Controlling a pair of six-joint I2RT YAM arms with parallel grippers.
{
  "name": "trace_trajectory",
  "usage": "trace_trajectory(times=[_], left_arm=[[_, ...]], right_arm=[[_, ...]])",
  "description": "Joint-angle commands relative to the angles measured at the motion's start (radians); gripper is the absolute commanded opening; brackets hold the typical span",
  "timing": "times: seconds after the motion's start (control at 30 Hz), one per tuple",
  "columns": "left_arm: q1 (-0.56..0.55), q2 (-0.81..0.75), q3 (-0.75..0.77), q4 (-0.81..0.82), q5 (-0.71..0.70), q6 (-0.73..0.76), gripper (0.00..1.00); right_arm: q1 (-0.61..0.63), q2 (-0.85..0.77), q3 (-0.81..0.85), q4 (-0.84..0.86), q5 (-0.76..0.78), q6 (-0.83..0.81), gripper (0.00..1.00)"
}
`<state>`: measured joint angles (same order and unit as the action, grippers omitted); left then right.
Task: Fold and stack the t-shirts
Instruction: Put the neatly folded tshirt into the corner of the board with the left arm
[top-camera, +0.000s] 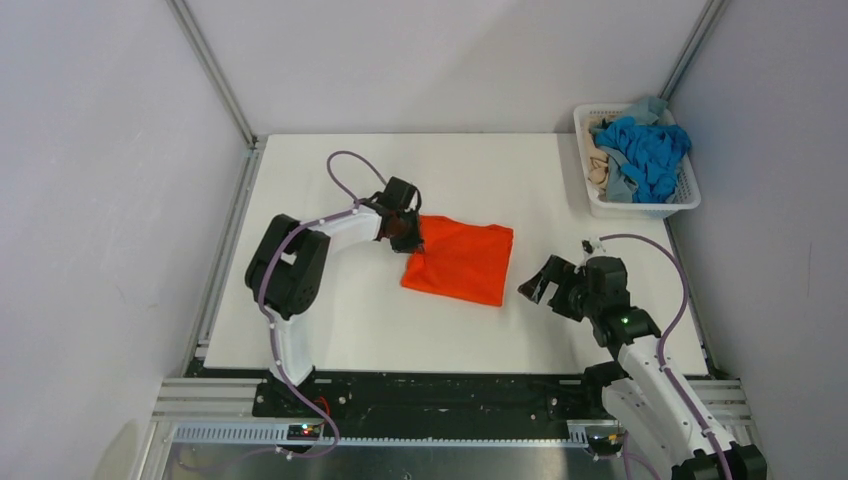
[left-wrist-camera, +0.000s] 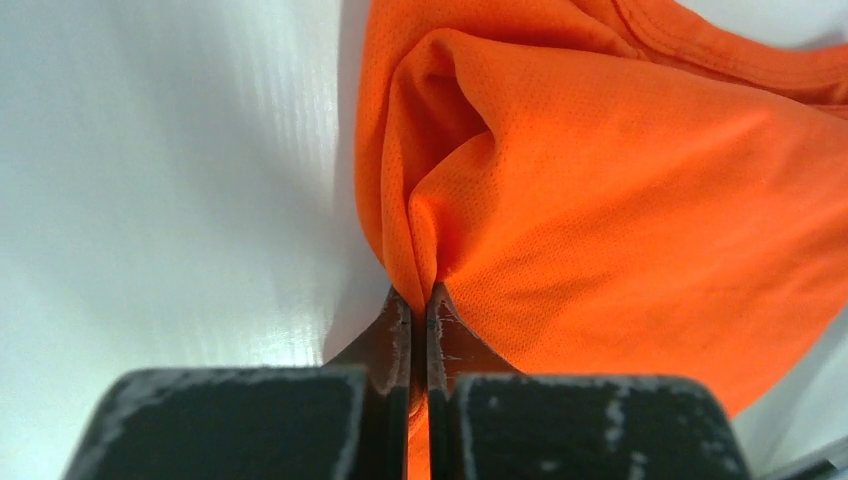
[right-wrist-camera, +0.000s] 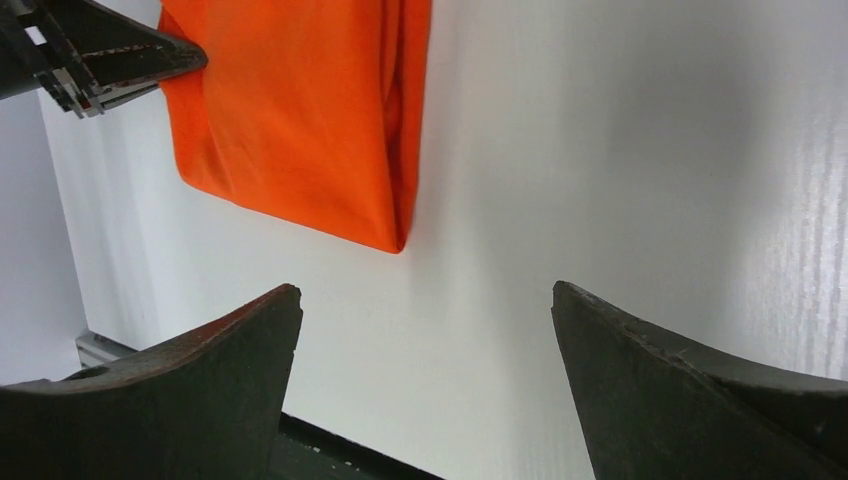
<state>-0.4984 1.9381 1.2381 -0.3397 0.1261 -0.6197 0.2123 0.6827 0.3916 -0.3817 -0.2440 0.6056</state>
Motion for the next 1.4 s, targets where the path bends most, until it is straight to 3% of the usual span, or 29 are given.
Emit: trace_trajectory(times=[0.0, 0.13, 0.3, 0.57, 0.7, 0.97, 1.23, 1.37], left_arm=[[-0.004, 0.013, 0.052, -0.118, -0.241, 0.037, 0.0], [0.045, -0.044, 0.029, -0.157, -0.324, 0.055, 0.0], [0.195, -0.091, 0.022, -0.179, -0.356, 0.125, 0.0], [0.401, -0.029, 0.207, -0.268, -0.311, 0.322, 0.0], [0.484, 0.072, 0.364, -0.325, -0.257, 0.439, 0.0], [0.597, 0.374, 0.841, -0.544, -0.315, 0.581, 0.0], [0.669, 0.561, 1.189, -0.578, -0.42, 0.665, 0.0], [0.675, 0.591, 1.263, -0.559, -0.467, 0.724, 0.03]], right_arm=[[-0.021, -0.004, -0.003, 0.003, 0.004, -0.025, 1.0], [-0.025, -0.015, -0.003, -0.013, 0.027, -0.024, 1.0], [-0.024, -0.067, -0.004, -0.044, 0.085, -0.039, 1.0], [-0.024, -0.171, -0.037, -0.041, 0.158, -0.05, 1.0], [-0.025, -0.22, -0.046, -0.039, 0.178, -0.059, 1.0], [-0.025, -0.272, -0.05, -0.041, 0.232, -0.075, 1.0], [-0.026, -0.282, -0.084, 0.016, 0.244, -0.067, 1.0], [-0.025, -0.274, -0.085, 0.047, 0.284, -0.07, 1.0]])
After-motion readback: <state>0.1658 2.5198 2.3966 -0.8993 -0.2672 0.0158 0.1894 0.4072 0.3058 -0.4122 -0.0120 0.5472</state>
